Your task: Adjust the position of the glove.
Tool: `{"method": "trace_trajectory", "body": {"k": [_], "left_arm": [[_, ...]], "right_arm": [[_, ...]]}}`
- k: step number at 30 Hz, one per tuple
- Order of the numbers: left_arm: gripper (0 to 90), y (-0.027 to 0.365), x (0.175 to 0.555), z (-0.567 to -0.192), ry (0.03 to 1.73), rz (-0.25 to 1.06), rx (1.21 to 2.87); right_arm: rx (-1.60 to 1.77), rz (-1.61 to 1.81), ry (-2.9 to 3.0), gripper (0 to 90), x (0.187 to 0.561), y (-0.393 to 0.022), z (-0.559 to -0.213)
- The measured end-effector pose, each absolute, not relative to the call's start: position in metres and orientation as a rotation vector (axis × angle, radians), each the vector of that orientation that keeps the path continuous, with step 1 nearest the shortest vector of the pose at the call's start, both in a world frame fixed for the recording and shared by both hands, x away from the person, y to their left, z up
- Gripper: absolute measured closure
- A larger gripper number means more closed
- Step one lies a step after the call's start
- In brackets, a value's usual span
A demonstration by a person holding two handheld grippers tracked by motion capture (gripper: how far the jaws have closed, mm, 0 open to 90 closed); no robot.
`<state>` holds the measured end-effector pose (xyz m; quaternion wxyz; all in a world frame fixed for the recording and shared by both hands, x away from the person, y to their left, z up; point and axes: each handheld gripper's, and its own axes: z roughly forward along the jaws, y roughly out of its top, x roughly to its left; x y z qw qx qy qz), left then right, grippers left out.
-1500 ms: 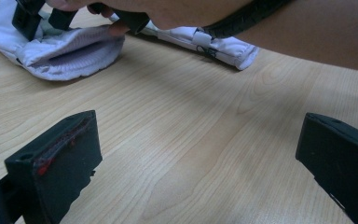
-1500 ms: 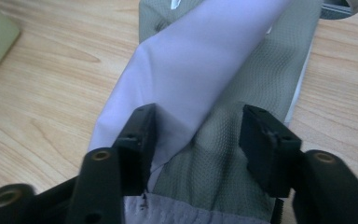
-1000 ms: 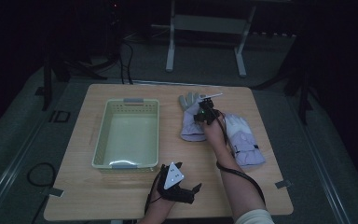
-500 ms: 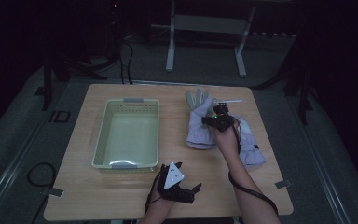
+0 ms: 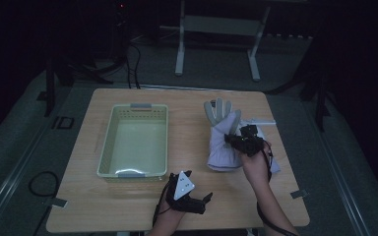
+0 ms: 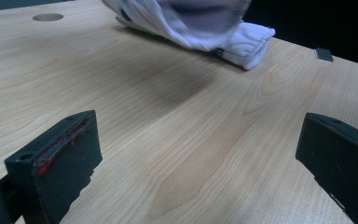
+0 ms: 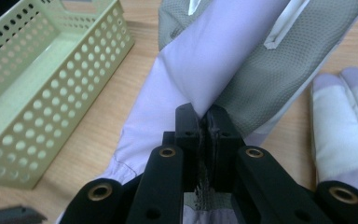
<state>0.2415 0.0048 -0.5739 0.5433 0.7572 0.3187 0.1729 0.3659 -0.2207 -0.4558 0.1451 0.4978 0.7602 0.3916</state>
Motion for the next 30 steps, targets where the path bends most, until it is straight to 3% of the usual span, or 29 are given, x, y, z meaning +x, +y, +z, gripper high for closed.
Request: {"method": "trace_trajectory", "body": {"k": [8, 19, 25, 30], "left_arm": [[0.2, 0.005, 0.242, -0.574, 0.759, 0.403, 1.794], [0.2, 0.006, 0.243, -0.574, 0.760, 0.391, 1.792], [0.3, 0.006, 0.243, -0.574, 0.760, 0.391, 1.792], [0.3, 0.005, 0.242, -0.574, 0.759, 0.393, 1.793]], "right_arm": [[1.480, 1.066, 2.237, 84.8, 0.360, -0.221, -0.488], [1.526, 0.954, 2.289, 84.0, 0.385, -0.212, -0.521], [1.523, 0.925, 2.284, 79.7, 0.388, -0.211, -0.530], [1.537, 0.962, 2.265, 70.6, 0.387, -0.216, -0.526]]}}
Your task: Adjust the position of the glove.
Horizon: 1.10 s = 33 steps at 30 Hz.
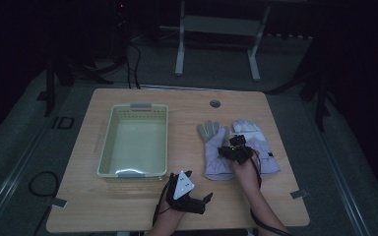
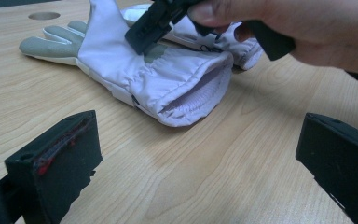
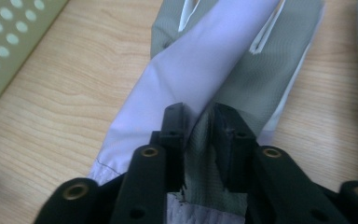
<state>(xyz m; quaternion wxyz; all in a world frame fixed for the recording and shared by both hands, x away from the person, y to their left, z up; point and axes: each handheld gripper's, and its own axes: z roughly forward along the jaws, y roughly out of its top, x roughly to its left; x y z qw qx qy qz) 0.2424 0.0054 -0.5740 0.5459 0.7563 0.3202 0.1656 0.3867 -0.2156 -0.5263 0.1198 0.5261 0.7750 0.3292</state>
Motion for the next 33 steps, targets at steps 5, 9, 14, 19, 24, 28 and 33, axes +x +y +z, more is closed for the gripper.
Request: {"method": "trace_trajectory", "body": {"k": [5, 9, 14, 19, 24, 28, 33], "left_arm": [[0.2, 0.006, 0.242, -0.574, 0.759, 0.390, 1.794], [0.3, 0.006, 0.243, -0.574, 0.762, 0.389, 1.792], [0.3, 0.005, 0.243, -0.574, 0.761, 0.392, 1.795], [0.3, 0.006, 0.243, -0.574, 0.765, 0.390, 1.793], [0.3, 0.005, 0.243, -0.574, 0.764, 0.393, 1.795], [0.2, 0.005, 0.243, -0.574, 0.766, 0.389, 1.791], [0.3, 0.006, 0.243, -0.574, 0.765, 0.388, 1.792]], "right_arm": [[1.435, 0.998, 2.250, 58.1, 0.384, -0.227, -0.509], [1.421, 0.983, 2.236, 56.0, 0.384, -0.243, -0.492], [1.401, 1.005, 2.190, 51.6, 0.382, -0.266, -0.478], [1.410, 0.999, 2.170, 45.6, 0.383, -0.289, -0.473], [1.423, 0.966, 2.137, 34.5, 0.386, -0.308, -0.474], [1.421, 0.984, 2.145, 41.4, 0.395, -0.324, -0.481], [1.388, 0.994, 2.200, 42.9, 0.405, -0.339, -0.490]]}}
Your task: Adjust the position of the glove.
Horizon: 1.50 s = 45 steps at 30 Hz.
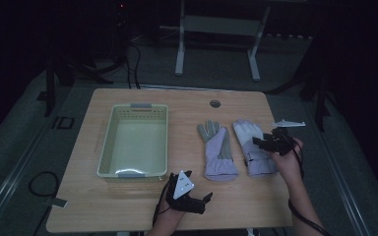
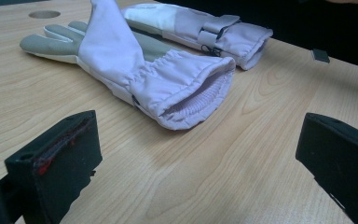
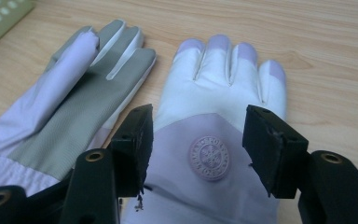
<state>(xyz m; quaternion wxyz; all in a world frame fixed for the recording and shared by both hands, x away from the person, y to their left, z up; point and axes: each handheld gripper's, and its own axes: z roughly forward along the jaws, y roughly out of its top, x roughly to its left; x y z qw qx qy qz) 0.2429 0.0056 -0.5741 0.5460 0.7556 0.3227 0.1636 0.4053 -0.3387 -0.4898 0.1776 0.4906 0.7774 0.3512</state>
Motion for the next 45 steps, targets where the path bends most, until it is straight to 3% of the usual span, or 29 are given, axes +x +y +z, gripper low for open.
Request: {"method": "trace_trajectory", "body": {"k": [12, 24, 35, 45], "left_arm": [[0.3, 0.006, 0.243, -0.574, 0.766, 0.386, 1.792], [0.3, 0.006, 0.243, -0.574, 0.765, 0.388, 1.794], [0.2, 0.006, 0.243, -0.574, 0.768, 0.382, 1.791], [0.2, 0.006, 0.243, -0.574, 0.770, 0.386, 1.792]], "right_arm": [[1.476, 0.946, 2.287, 52.4, 0.419, -0.358, -0.532], [1.506, 0.945, 2.273, 73.9, 0.413, -0.352, -0.537], [1.634, 0.991, 2.180, 78.6, 0.406, -0.364, -0.512], [1.588, 1.090, 2.106, 78.8, 0.389, -0.349, -0.459]]}}
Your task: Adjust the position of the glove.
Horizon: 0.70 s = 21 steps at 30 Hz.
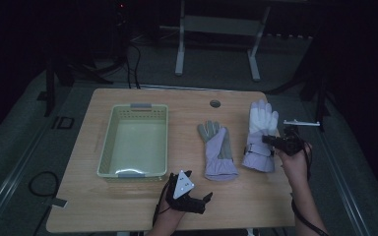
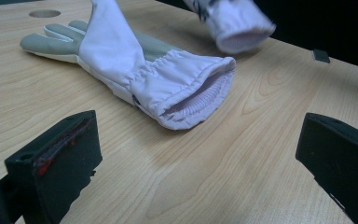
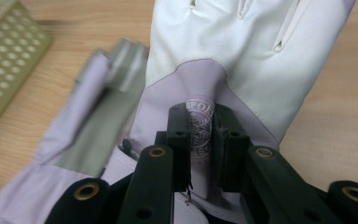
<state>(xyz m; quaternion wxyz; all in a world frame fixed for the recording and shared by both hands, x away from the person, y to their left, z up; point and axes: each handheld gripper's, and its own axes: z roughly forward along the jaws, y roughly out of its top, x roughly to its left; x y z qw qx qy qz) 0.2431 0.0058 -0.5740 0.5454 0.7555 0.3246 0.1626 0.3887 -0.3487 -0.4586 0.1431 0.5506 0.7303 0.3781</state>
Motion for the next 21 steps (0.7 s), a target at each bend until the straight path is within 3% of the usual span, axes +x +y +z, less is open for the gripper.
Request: {"method": "trace_trajectory", "body": {"k": [12, 21], "left_arm": [[0.3, 0.006, 0.243, -0.574, 0.765, 0.389, 1.793], [0.2, 0.006, 0.243, -0.574, 0.764, 0.388, 1.792]], "right_arm": [[1.519, 1.182, 2.130, 78.8, 0.369, -0.303, -0.415], [1.484, 1.201, 2.221, 78.8, 0.358, -0.257, -0.418]]}}
